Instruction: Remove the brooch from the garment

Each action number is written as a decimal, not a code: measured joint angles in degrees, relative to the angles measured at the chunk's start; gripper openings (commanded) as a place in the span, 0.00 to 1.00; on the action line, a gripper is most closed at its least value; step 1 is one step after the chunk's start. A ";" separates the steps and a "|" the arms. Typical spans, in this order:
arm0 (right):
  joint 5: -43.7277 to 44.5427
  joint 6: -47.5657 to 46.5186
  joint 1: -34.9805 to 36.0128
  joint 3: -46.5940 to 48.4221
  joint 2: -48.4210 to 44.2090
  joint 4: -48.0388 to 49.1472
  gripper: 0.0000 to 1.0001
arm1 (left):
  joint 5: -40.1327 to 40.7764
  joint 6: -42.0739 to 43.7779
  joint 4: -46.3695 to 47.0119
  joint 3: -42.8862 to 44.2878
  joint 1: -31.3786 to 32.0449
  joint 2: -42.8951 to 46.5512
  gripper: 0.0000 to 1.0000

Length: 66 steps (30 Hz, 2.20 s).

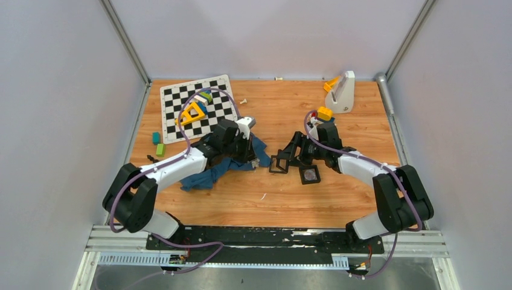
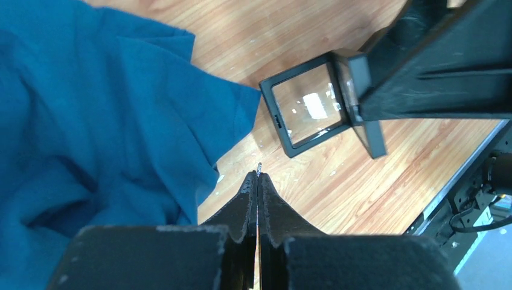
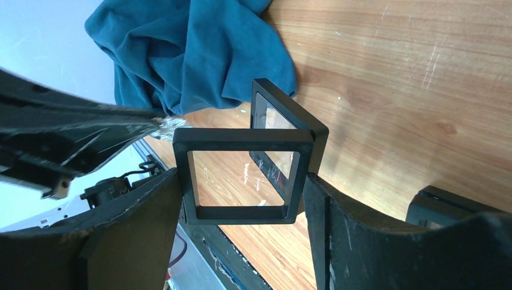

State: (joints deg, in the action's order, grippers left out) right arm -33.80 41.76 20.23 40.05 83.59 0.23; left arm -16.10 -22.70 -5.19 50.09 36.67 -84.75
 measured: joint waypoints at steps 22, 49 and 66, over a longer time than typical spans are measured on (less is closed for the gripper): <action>-19.39 7.04 0.00 5.70 4.48 0.85 0.35 | -4.81 14.36 44.78 -24.79 0.07 15.02 0.00; -25.66 12.85 0.59 7.67 4.50 1.88 0.33 | -10.27 14.51 57.75 -26.05 0.07 14.88 0.00; -27.47 16.35 0.59 9.53 4.50 2.69 0.33 | -11.85 15.61 59.10 -26.47 1.62 12.90 0.00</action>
State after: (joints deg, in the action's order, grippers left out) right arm -61.28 58.11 20.82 49.58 88.09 2.92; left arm -27.94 -7.09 53.91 23.62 38.28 -71.85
